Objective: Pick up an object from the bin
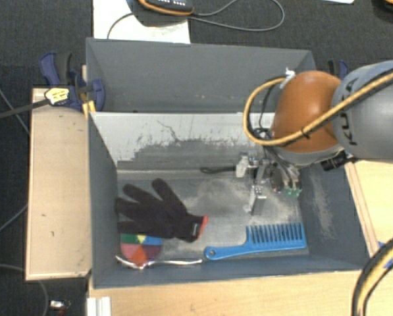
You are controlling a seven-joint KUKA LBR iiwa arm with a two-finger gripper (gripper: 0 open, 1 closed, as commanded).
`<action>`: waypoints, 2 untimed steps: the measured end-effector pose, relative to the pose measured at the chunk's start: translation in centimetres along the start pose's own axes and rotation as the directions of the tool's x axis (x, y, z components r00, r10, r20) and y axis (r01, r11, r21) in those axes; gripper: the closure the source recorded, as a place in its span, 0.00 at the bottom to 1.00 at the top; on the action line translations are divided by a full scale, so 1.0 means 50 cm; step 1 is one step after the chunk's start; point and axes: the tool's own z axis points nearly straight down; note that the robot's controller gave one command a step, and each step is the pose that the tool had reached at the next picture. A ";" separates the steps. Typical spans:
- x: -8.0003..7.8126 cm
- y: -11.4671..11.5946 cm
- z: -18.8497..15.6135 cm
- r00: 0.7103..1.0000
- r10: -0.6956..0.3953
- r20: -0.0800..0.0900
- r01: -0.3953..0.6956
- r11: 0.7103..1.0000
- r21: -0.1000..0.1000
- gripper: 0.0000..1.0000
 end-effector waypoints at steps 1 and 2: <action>-0.004 0.000 -0.008 1.000 0.000 0.007 0.000 1.000 0.000 0.00; 0.004 -0.016 -0.072 0.992 -0.128 0.005 0.128 0.992 0.000 0.00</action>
Offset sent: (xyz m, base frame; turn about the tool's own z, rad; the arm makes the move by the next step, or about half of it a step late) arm -0.0026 -0.0135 0.0546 -0.1935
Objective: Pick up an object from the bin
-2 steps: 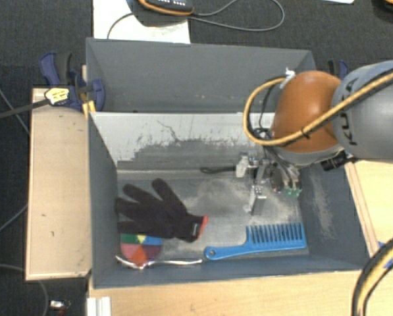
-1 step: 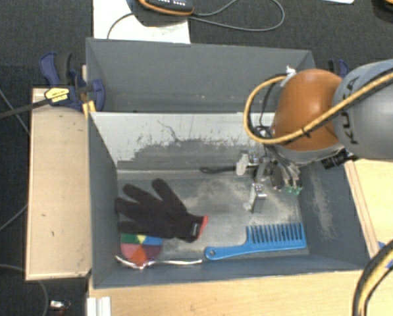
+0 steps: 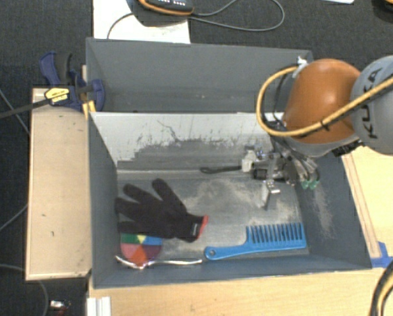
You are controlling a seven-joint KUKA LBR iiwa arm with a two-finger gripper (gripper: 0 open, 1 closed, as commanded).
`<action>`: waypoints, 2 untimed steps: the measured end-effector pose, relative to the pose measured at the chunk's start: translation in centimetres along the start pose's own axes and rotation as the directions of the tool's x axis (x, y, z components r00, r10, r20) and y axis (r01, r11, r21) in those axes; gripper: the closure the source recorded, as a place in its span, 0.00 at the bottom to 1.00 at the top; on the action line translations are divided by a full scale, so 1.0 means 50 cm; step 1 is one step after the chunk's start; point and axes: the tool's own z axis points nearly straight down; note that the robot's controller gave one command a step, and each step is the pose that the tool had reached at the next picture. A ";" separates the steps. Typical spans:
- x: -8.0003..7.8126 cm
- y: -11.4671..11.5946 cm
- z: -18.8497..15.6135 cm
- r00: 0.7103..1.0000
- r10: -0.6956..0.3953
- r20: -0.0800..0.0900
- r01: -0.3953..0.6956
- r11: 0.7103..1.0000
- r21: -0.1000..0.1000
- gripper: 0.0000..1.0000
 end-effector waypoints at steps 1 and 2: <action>0.033 0.074 0.008 1.000 -0.010 0.005 0.010 1.000 0.000 0.00; -0.001 0.130 0.092 0.964 -0.267 0.007 0.267 0.964 0.004 0.00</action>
Offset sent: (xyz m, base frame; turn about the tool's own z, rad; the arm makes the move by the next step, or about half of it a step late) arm 0.0057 0.0957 -0.0913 -0.5604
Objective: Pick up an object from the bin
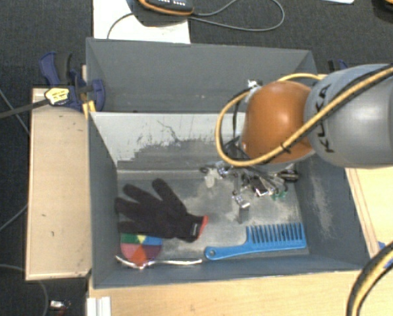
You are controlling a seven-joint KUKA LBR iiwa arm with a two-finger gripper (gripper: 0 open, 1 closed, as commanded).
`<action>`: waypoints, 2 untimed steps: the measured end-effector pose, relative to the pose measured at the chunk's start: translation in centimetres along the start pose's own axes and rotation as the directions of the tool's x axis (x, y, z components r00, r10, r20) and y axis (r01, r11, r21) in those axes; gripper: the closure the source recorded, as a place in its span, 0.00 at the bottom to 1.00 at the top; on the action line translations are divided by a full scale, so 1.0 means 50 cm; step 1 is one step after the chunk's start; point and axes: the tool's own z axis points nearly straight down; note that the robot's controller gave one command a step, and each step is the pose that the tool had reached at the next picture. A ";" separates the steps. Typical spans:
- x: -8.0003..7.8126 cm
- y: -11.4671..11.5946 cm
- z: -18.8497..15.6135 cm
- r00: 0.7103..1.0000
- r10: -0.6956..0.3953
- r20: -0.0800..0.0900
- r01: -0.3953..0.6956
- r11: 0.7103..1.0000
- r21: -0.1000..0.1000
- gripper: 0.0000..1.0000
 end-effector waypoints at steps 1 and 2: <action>-0.002 0.091 0.022 0.996 -0.092 -0.001 0.092 0.996 -0.002 0.00; -0.021 0.113 0.055 0.990 0.143 -0.002 -0.143 0.990 -0.002 0.00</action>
Offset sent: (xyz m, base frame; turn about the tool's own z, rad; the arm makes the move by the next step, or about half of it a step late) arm -0.0052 0.0602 -0.0473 -0.0325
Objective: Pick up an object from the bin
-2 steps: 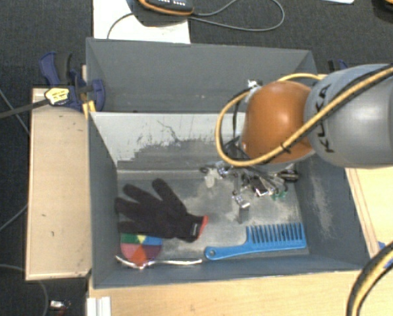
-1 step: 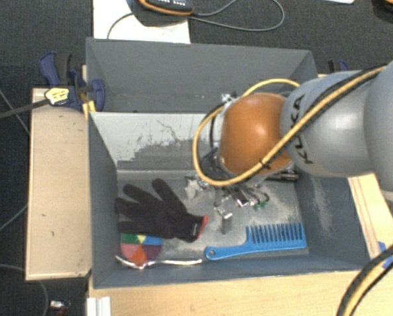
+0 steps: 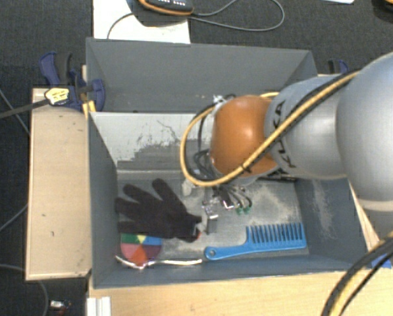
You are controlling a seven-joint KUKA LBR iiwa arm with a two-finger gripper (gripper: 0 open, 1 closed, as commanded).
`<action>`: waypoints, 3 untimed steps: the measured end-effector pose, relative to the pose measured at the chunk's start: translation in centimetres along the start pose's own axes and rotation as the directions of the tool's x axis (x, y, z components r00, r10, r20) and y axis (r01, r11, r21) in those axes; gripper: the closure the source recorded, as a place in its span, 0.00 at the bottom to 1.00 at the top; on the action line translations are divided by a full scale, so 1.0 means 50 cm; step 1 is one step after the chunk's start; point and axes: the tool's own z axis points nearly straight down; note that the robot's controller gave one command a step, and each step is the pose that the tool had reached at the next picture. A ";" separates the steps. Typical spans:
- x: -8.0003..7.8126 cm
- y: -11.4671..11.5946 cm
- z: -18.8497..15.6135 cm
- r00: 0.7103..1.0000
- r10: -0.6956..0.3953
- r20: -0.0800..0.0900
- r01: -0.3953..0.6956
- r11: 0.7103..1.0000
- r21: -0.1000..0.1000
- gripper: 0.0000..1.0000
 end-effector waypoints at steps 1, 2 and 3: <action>0.001 0.054 0.023 0.991 -0.131 0.001 0.131 0.991 0.000 0.00; -0.002 0.070 0.032 0.999 -0.038 0.000 0.038 0.999 -0.001 0.00; 0.040 0.111 0.045 0.980 -0.200 0.001 0.200 0.980 -0.002 1.00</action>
Offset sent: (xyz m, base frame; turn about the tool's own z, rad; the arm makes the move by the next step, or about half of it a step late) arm -0.0082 0.0338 -0.0233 -0.0121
